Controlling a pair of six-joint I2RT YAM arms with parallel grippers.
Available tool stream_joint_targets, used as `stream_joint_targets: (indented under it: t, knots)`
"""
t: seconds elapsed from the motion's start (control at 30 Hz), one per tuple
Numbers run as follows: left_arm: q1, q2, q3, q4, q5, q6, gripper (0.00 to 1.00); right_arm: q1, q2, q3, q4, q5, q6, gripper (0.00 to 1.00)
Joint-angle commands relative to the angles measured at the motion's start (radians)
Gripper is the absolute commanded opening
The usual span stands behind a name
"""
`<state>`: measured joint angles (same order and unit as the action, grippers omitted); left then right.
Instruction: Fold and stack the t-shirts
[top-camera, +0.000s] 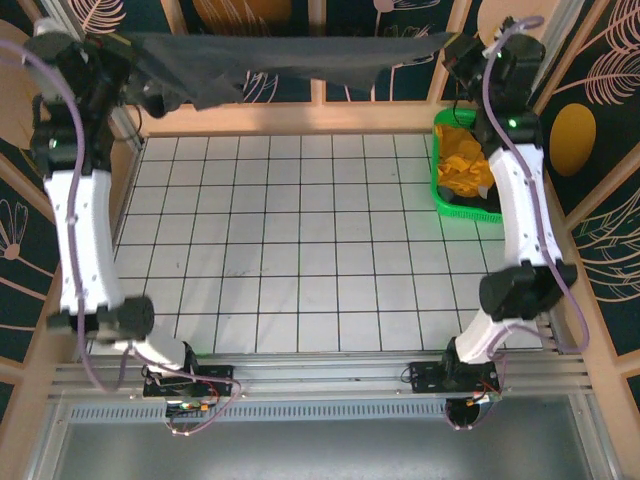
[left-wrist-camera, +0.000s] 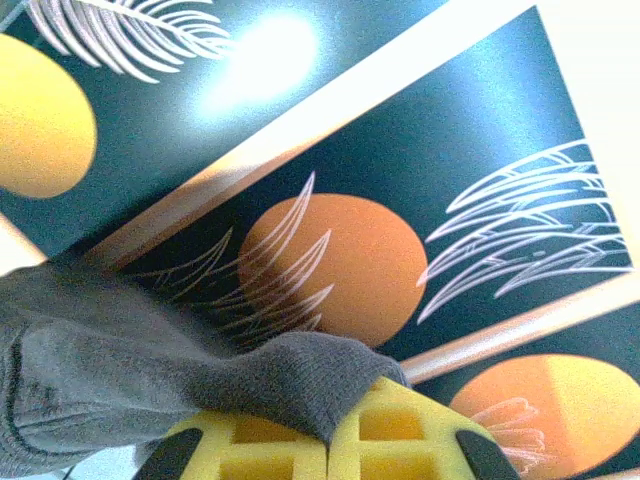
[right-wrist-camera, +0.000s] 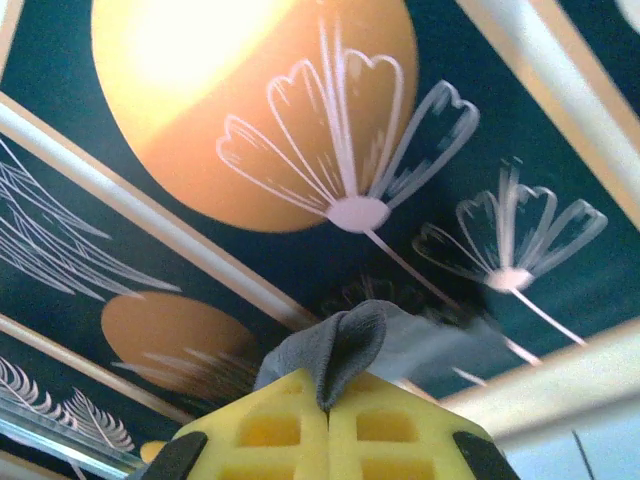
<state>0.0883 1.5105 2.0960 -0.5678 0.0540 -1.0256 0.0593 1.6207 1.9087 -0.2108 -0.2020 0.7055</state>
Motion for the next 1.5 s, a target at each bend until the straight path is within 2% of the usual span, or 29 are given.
stream_joint_targets:
  t: [0.0,0.2,0.23,0.3,0.37,0.43,0.57,0.73,0.83,0.97,1.17,1.3,1.47]
  knots:
    - [0.014,-0.118,-0.285,0.021,-0.099,0.006,0.0,-0.016,-0.169,-0.27,0.068,0.056,-0.007,0.0]
    - [0.013,-0.28,-0.814,0.078,-0.068,0.008,0.01,0.047,-0.402,-0.83,0.024,0.144,0.073,0.0]
    - [0.013,-0.281,-0.875,0.081,-0.065,0.022,0.12,0.047,-0.411,-0.891,0.011,0.145,0.092,0.0]
    - [0.013,-0.245,-0.968,0.065,-0.05,0.074,0.44,0.042,-0.386,-0.987,-0.031,0.11,0.1,0.32]
    - [0.01,-0.187,-1.008,0.024,-0.038,0.118,0.58,0.048,-0.325,-1.01,-0.09,0.077,0.072,0.5]
    - [-0.002,-0.145,-1.03,0.0,-0.037,0.148,0.64,0.054,-0.275,-0.988,-0.164,0.069,0.046,0.52]
    - [-0.028,-0.139,-1.061,-0.017,-0.046,0.147,0.63,0.082,-0.278,-0.969,-0.213,0.116,-0.009,0.54]
    - [-0.029,-0.129,-1.051,0.002,-0.061,0.13,0.56,0.159,-0.206,-0.898,-0.185,0.14,-0.06,0.53]
    - [-0.029,-0.07,-1.017,0.064,-0.009,0.085,0.49,0.205,-0.092,-0.829,-0.099,0.079,-0.09,0.49]
    - [-0.03,0.049,-0.988,0.19,0.097,-0.016,0.45,0.214,0.124,-0.683,-0.064,0.03,-0.121,0.4]
    - [-0.042,0.254,-0.896,0.233,0.143,-0.045,0.44,0.213,0.453,-0.394,-0.169,-0.003,-0.156,0.33]
    - [-0.078,0.235,-0.992,0.234,0.117,-0.058,0.44,0.203,0.562,-0.33,-0.271,0.042,-0.129,0.33]
    - [-0.101,0.091,-1.261,0.267,0.071,-0.082,0.44,0.193,0.527,-0.442,-0.324,0.13,-0.086,0.33]
